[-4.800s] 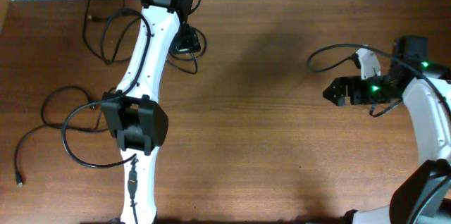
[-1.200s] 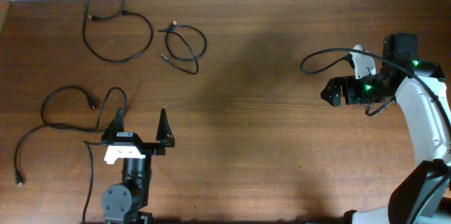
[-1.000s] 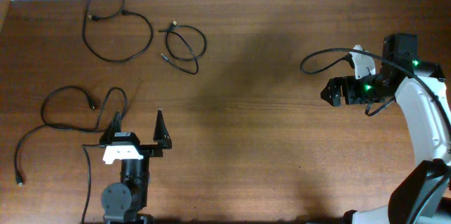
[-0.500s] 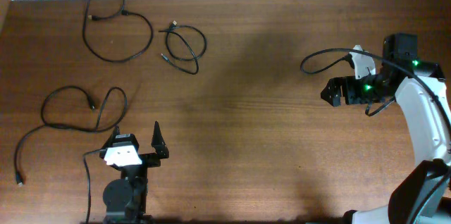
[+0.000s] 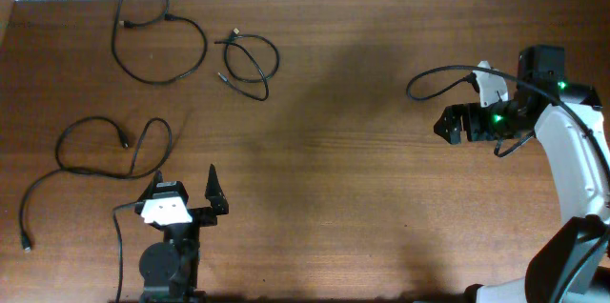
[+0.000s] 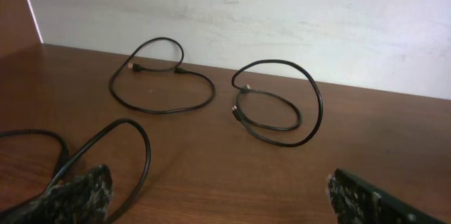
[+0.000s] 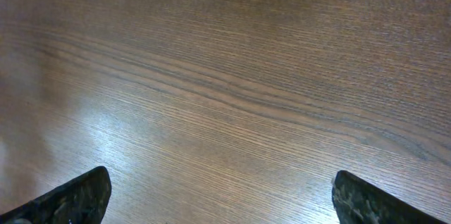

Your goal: Untangle cables

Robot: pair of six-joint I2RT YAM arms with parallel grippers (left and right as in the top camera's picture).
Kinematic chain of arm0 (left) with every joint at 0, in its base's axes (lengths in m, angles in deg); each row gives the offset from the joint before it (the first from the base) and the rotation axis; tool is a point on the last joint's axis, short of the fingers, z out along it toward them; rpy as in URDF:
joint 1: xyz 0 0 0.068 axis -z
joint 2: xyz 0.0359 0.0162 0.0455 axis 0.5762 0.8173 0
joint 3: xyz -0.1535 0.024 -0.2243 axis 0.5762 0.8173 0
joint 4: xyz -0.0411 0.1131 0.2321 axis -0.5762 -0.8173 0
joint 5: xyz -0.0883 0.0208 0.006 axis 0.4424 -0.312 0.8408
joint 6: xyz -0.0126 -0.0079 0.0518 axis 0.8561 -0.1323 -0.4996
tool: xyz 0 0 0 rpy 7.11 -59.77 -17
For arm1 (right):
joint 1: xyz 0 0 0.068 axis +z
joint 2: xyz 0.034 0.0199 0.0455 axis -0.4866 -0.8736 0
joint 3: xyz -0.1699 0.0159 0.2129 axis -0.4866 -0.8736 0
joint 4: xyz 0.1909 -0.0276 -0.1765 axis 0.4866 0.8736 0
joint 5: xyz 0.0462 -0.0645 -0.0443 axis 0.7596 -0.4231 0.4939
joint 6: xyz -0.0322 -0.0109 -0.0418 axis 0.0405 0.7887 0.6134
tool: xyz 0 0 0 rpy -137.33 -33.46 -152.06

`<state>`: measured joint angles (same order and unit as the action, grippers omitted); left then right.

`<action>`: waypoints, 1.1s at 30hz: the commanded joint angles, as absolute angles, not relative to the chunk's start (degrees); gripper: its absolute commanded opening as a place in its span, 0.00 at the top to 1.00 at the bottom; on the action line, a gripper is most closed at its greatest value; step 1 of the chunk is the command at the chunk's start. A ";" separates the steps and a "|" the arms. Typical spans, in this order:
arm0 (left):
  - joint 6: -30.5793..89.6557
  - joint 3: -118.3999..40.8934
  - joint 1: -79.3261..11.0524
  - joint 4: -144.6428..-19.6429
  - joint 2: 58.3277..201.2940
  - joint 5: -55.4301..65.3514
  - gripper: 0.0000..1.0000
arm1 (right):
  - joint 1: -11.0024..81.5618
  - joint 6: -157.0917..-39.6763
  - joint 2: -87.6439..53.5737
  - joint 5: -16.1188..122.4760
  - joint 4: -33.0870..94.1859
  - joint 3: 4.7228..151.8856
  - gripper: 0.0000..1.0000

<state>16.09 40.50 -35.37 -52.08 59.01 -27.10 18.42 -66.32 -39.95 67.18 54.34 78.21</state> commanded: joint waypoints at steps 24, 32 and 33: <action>16.59 40.59 -35.74 -52.54 58.46 -26.34 0.01 | 18.68 -66.54 -38.60 66.74 54.03 78.97 0.01; 16.59 40.59 -35.74 -52.54 58.46 -26.34 0.01 | 18.66 -66.63 -26.60 66.11 44.31 73.94 0.01; 16.59 40.59 -35.74 -52.54 58.46 -26.34 0.01 | 18.66 -67.28 -24.11 66.09 41.16 71.50 0.01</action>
<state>16.09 40.50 -35.37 -52.10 59.01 -27.08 18.40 -66.39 -30.40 66.74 45.51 76.06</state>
